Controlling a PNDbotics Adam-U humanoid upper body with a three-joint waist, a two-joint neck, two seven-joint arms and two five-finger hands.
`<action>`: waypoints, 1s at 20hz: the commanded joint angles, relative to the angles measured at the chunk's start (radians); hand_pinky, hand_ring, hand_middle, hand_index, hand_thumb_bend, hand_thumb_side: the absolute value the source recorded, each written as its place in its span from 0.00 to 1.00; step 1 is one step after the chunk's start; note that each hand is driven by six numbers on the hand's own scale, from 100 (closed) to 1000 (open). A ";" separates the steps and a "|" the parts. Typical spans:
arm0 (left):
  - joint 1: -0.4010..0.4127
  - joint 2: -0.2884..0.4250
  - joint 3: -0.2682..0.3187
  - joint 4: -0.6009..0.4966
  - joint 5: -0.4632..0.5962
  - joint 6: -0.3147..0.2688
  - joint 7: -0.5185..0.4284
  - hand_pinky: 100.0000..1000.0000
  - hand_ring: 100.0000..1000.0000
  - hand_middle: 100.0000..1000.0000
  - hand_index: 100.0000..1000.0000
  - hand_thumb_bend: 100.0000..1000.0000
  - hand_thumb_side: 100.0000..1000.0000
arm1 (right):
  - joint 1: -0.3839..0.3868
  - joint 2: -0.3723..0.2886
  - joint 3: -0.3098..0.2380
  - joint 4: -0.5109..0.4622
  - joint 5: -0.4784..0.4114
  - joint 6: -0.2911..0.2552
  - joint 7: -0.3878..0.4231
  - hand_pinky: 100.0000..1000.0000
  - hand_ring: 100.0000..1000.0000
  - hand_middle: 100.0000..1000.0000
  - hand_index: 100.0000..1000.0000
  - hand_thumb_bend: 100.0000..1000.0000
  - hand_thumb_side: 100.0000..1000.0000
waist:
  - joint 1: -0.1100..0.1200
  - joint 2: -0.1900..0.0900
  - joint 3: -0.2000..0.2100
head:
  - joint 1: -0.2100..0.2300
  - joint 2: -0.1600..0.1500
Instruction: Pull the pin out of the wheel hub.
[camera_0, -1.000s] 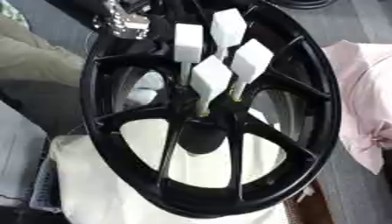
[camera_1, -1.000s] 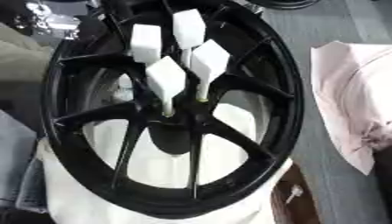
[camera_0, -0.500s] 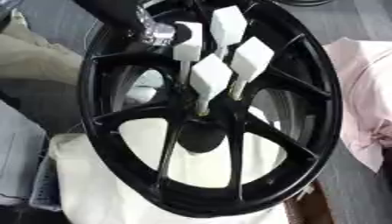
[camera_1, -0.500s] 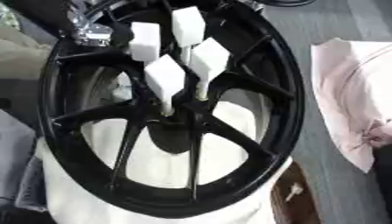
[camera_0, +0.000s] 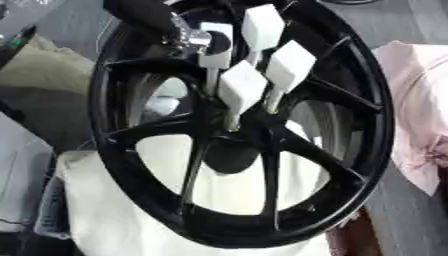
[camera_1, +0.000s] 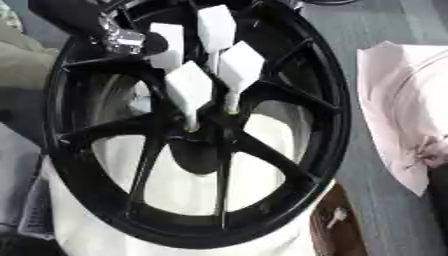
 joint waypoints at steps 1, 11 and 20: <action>-0.022 0.003 0.004 0.008 -0.007 -0.013 -0.014 0.93 0.87 0.84 1.00 0.26 1.00 | -0.002 -0.010 -0.011 -0.007 0.007 0.001 0.000 0.90 0.82 0.73 0.81 0.00 0.60 | 0.001 -0.014 -0.002 | 0.002 -0.007; -0.020 -0.002 0.000 0.039 -0.020 -0.031 -0.076 0.92 0.84 0.82 0.97 0.24 1.00 | -0.008 -0.005 -0.011 -0.003 0.011 0.007 -0.008 0.89 0.82 0.73 0.81 0.00 0.61 | -0.001 -0.007 -0.002 | 0.007 -0.013; -0.015 -0.024 -0.002 0.088 -0.043 -0.033 -0.083 0.87 0.77 0.74 0.94 0.18 1.00 | -0.008 0.001 -0.014 -0.001 0.014 0.009 -0.006 0.89 0.82 0.73 0.81 0.00 0.61 | -0.002 -0.004 -0.006 | 0.017 -0.023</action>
